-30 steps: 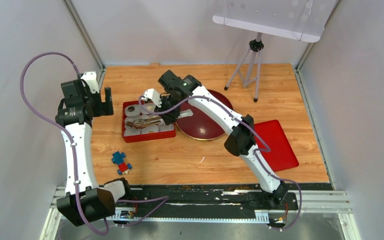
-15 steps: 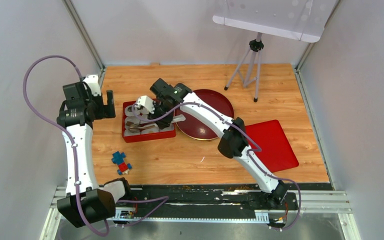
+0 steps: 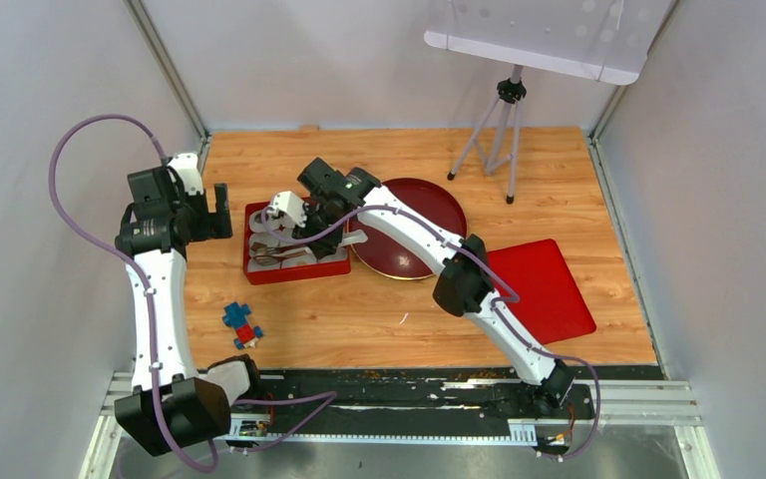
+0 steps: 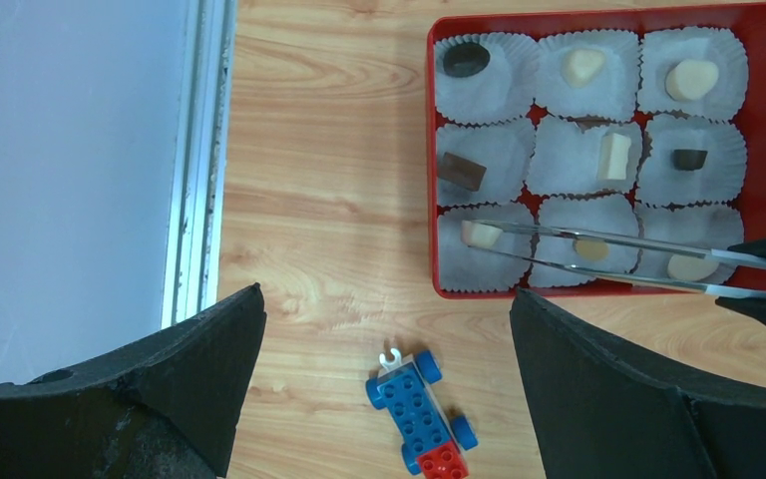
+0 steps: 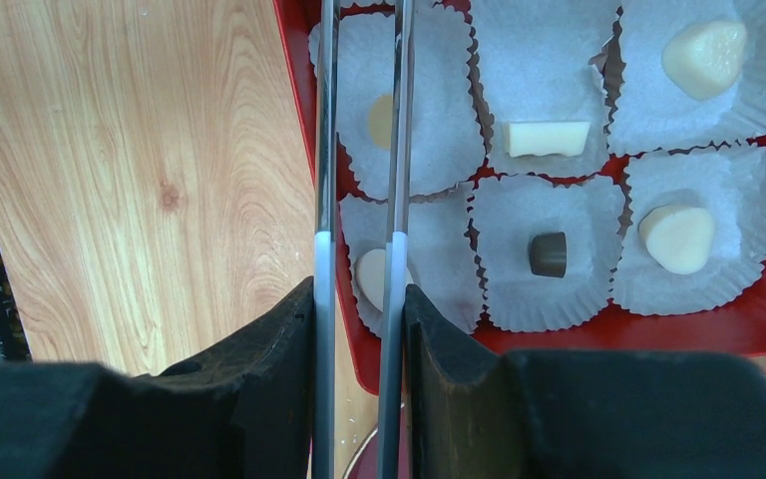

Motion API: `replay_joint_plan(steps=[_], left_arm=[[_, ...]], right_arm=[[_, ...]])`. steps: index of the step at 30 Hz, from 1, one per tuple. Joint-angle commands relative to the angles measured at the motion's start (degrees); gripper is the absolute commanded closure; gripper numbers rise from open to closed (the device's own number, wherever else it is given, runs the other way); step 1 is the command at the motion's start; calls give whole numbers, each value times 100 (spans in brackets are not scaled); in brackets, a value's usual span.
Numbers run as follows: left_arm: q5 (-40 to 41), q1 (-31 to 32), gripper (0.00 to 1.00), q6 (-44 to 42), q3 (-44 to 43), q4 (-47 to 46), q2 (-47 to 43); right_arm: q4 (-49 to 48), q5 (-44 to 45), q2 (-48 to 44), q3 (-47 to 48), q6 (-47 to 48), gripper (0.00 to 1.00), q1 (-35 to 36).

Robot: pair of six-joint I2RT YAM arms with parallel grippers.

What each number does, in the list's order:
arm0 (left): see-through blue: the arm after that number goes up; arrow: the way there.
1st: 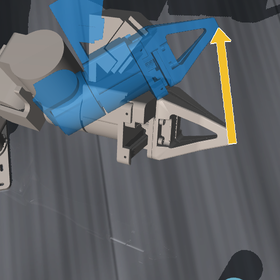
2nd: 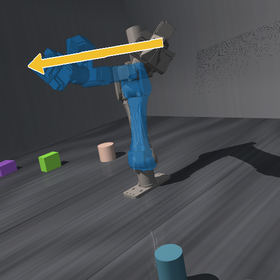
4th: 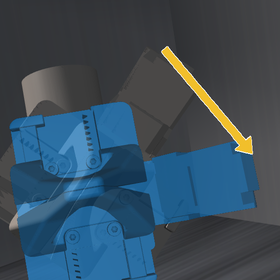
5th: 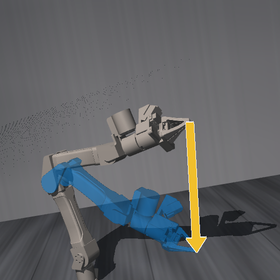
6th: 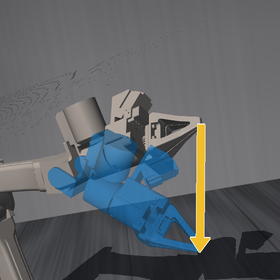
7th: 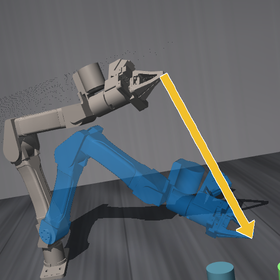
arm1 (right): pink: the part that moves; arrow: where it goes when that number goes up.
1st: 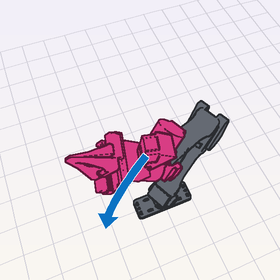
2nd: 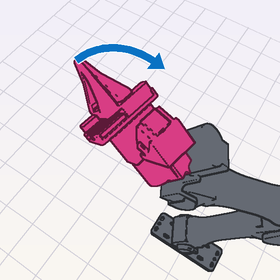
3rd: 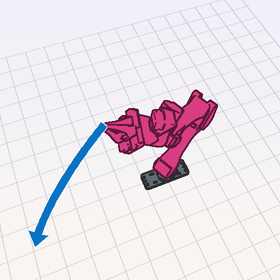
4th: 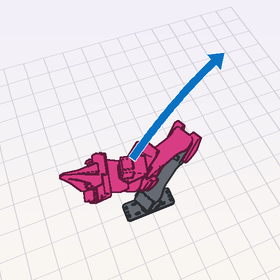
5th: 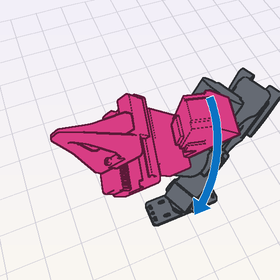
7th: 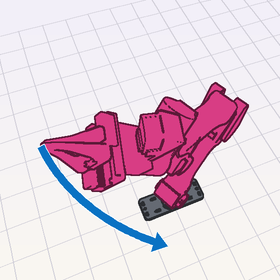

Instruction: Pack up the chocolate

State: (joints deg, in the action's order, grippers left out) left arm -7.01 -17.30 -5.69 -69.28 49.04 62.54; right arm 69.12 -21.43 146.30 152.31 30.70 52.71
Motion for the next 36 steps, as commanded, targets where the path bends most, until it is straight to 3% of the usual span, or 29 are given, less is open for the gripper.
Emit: replay_joint_plan(steps=[1,9,21,26,29,36], left_arm=[[-40,-47,0,51,-25,-17,-154],[-82,-49,0,53,44,-30,-179],[-398,-49,0,188,83,-494,15],[-734,-51,0,534,91,-1086,287],[-1000,-50,0,997,93,-1417,437],[-1322,130,0,1404,249,-1995,752]], right_arm=[[-183,-259,-27,203,-83,68,12],[-179,-294,-75,232,-132,59,11],[-303,154,-869,216,-167,66,-290],[-209,490,-1901,-725,8,68,-630],[-50,804,-2690,-1789,193,69,-953],[-244,883,-4626,-4335,225,70,-2601]])
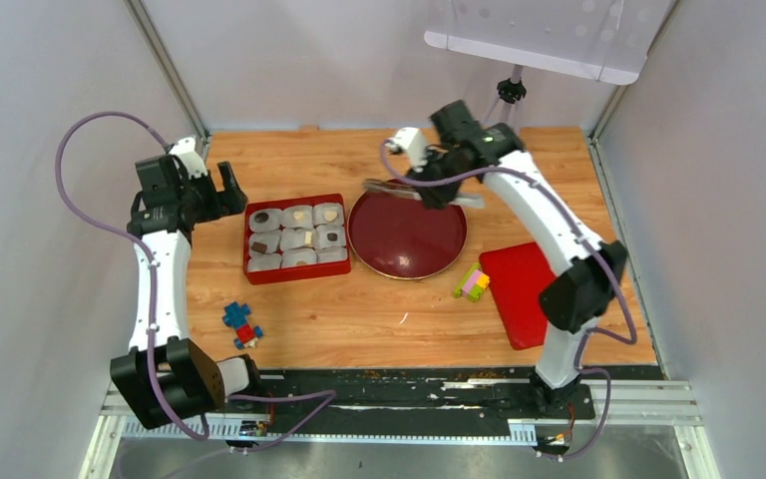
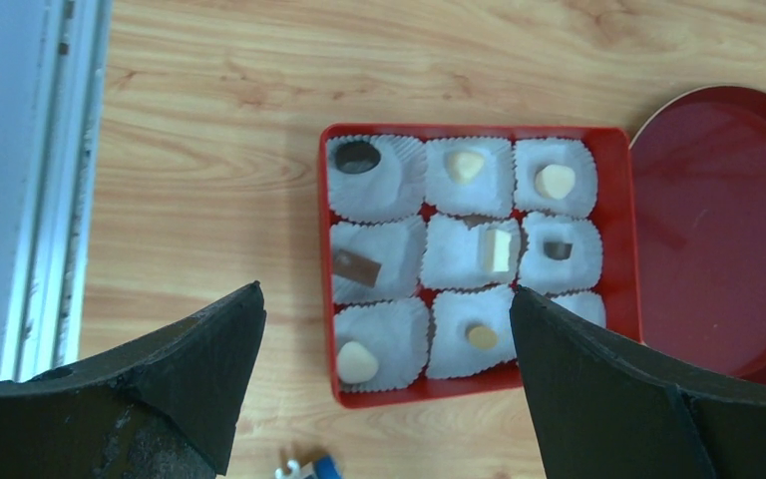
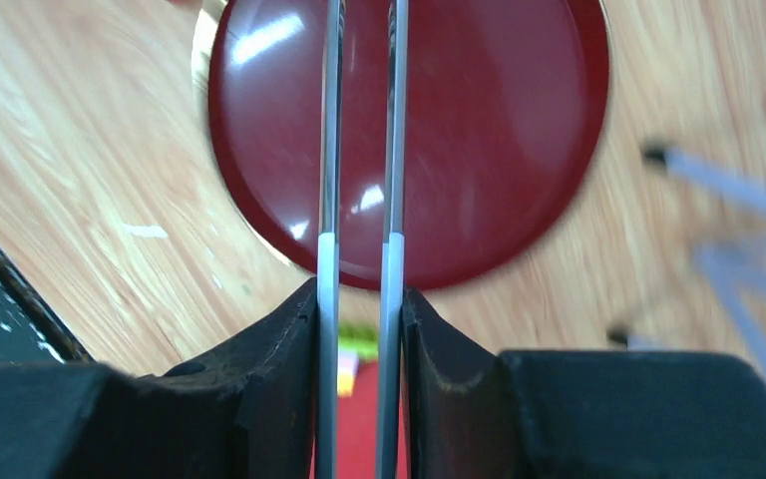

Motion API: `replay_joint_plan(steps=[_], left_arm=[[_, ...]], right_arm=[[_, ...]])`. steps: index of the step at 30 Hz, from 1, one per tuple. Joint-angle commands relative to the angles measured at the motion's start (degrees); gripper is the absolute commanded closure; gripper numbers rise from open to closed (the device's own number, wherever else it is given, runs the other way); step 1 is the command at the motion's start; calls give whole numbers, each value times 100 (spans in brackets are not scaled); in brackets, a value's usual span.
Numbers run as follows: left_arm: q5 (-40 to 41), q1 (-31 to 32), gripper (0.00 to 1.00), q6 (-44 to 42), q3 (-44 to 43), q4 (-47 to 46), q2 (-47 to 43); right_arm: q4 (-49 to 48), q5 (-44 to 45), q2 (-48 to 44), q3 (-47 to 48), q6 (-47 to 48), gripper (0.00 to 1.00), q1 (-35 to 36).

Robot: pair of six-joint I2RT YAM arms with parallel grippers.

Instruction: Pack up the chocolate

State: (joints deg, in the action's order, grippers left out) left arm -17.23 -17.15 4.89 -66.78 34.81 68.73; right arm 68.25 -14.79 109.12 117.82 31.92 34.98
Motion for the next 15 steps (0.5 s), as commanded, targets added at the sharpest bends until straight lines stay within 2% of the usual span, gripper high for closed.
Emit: replay_joint_plan(steps=[1,9,15], left_arm=[[-310,158,0,345,-33,-594,188],[-342,461,0,368,-355,-601,501],[-317,607,0,338,-418,-536,607]], right_arm=[[-236,266,-1147,-1222,127,71,-1039],[-1819,328,-3053,-4294,67,72,-2628],[-2294,208,-3327,-5270,-2,72,-3917]])
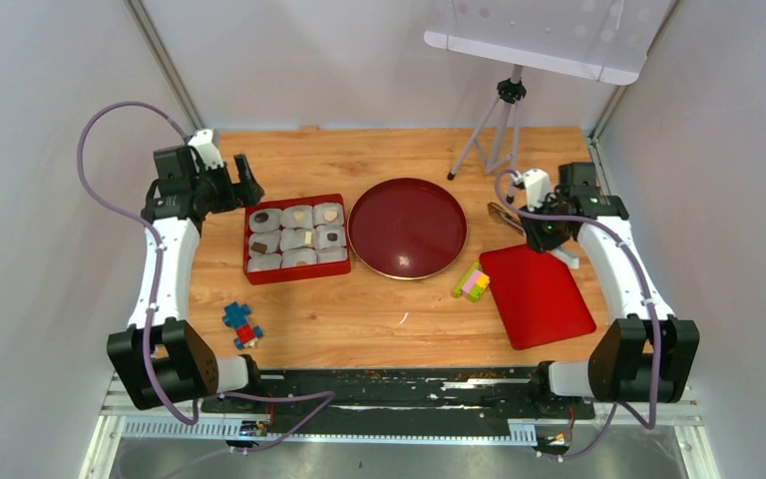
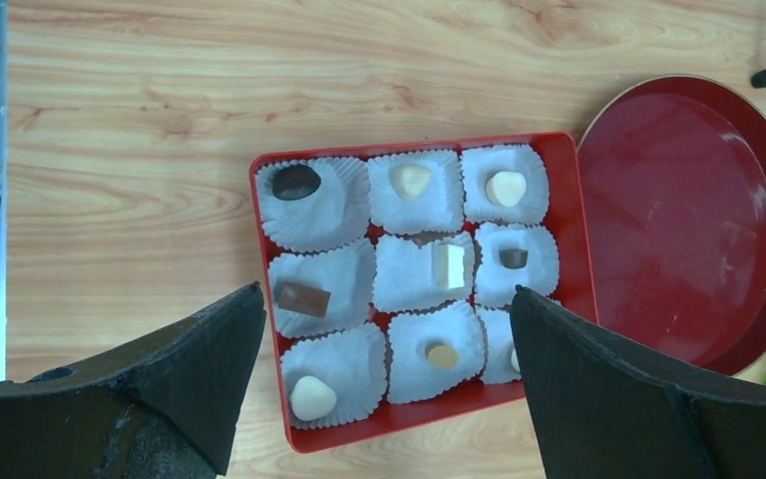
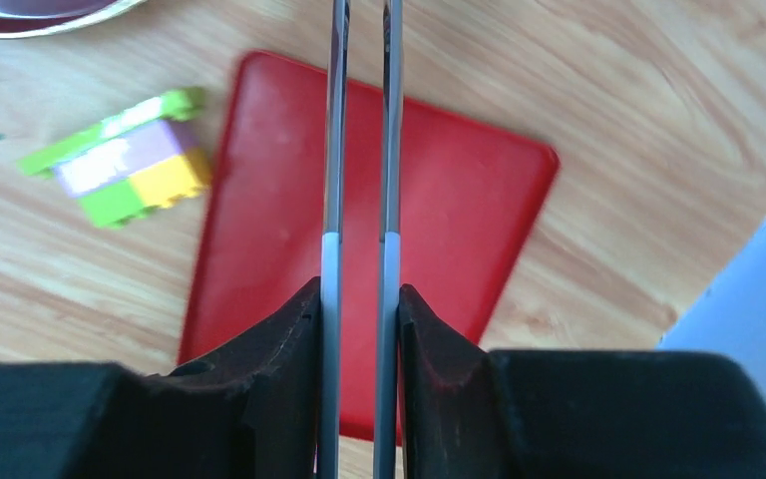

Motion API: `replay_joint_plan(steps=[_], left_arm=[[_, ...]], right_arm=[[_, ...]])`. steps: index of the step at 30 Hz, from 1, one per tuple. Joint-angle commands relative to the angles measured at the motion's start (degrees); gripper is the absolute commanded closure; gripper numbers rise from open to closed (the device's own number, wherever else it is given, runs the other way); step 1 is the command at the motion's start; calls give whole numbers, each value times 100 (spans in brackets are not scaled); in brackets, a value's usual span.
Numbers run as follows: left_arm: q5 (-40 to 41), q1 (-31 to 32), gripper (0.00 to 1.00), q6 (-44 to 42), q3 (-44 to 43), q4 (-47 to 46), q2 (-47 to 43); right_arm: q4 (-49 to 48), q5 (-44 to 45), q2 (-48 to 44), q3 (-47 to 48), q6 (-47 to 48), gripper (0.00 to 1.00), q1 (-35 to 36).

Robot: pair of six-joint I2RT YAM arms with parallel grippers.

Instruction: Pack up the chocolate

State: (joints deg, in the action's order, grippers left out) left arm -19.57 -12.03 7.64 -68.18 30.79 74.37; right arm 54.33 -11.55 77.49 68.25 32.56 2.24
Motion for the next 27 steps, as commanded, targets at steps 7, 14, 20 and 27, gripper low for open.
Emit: replay_joint_plan(steps=[7,14,20,27], left_arm=[[-19,193,0,-61,-327,-71,112],[129,197,0,-255,-286,98,-35],[330,193,0,-478,-204,186,-275],[478,170,0,-610,-183,218,-382]], right_arm=[[-1431,-794,74,-525,1433,72,-1193],[-862,-1782,1055,432,2786,72,-1225],[290,-2805,1234,1267,2883,71,-960],[-184,-2901,359,68,2640,69,1047]])
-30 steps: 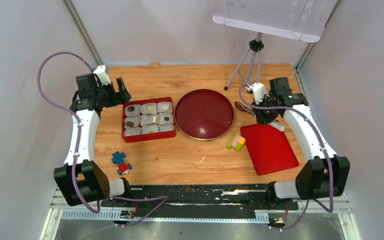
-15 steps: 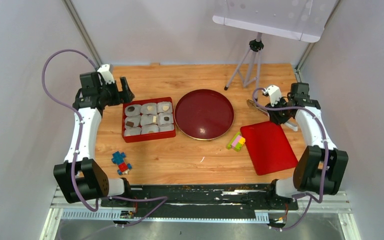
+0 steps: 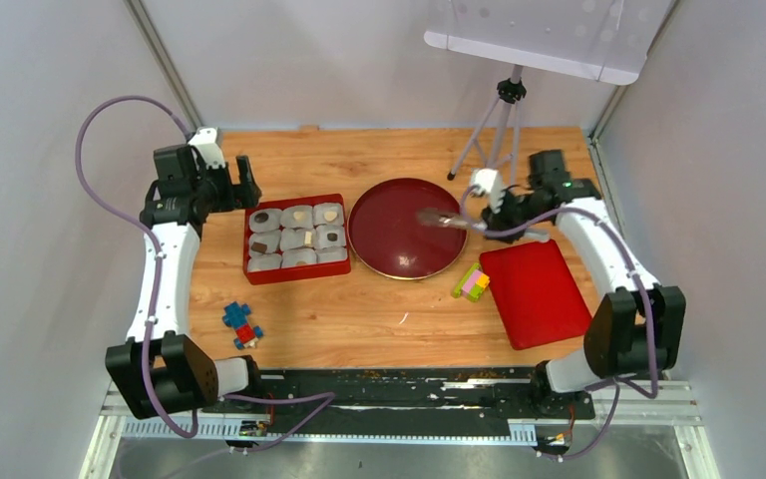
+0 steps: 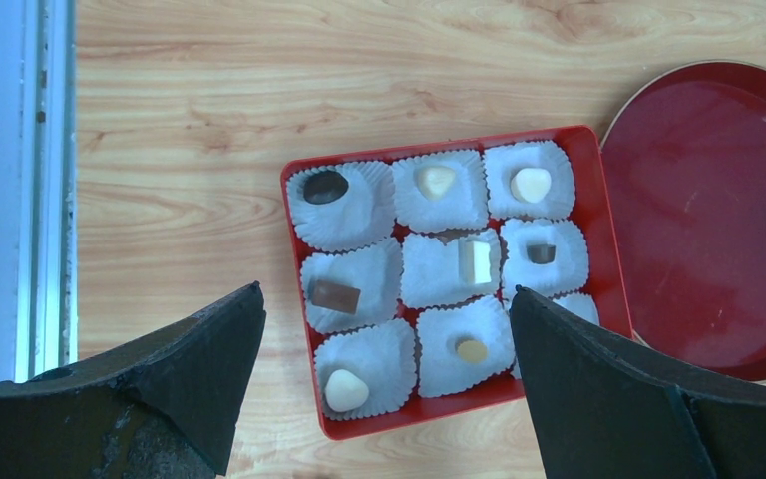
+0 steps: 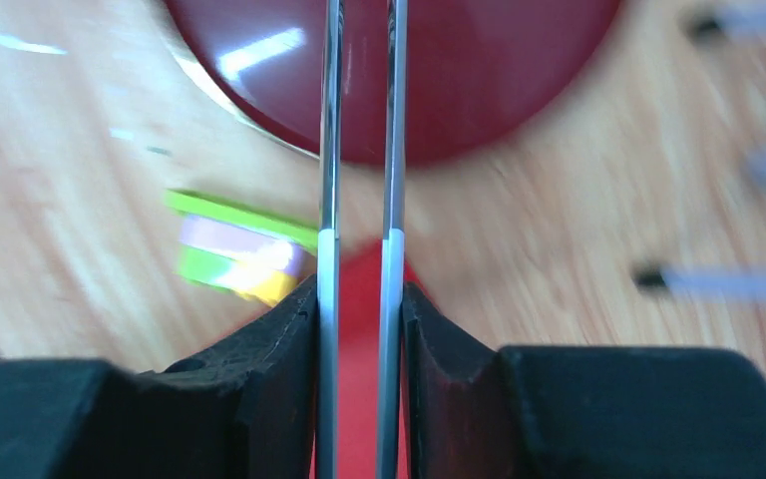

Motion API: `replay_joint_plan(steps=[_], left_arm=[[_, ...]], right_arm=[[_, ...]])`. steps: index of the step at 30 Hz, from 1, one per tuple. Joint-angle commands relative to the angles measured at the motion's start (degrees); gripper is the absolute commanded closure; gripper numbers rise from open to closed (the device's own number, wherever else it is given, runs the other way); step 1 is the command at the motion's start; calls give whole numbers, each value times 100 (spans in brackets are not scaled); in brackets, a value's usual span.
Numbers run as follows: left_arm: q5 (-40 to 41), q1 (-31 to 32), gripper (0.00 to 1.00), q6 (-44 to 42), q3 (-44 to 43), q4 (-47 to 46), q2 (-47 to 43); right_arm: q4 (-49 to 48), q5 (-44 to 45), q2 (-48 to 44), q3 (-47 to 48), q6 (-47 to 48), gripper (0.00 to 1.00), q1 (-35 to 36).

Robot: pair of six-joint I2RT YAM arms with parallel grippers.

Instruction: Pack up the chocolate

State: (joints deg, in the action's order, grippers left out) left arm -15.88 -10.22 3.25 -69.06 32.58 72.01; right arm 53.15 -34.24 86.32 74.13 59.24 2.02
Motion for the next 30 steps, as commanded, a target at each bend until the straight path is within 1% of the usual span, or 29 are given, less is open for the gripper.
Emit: replay_joint_plan(steps=[1,4,7,10,13,16,21,22,25,30], left_arm=[[111,-15,0,-175,-117,38,-139],[103,-13,0,-166,-183,39,-101],[115,-24,0,-179,-222,63,-91],[124,-19,0,-175,-195,73,-107],[96,-21,0,-143,-100,60,-159],[76,-24,0,-123,-24,72,-193],[102,-33,0,-144,48,92,-268],[103,-38,0,-148,54,112,-271],[98,-46,0,-144,83,125,-286],[76,-48,0,-114,110,76,-288]], right_arm=[[-271,-635,-558,-682,-239,69,1332],[-753,-704,-481,-1003,-808,69,2058],[-1433,-646,-382,-1341,-1359,69,2606],[-2328,-520,-363,-1890,-1878,68,2933],[-2784,-558,-240,-2117,-2314,68,3175],[-2942,-563,-116,-2292,-2429,66,3440],[-3158,-361,106,-2552,-2565,59,3558],[-3116,-322,153,-2533,-2559,58,3566],[-2993,-269,208,-2473,-2429,51,3563],[-2639,-146,201,-2316,-2233,45,3568]])
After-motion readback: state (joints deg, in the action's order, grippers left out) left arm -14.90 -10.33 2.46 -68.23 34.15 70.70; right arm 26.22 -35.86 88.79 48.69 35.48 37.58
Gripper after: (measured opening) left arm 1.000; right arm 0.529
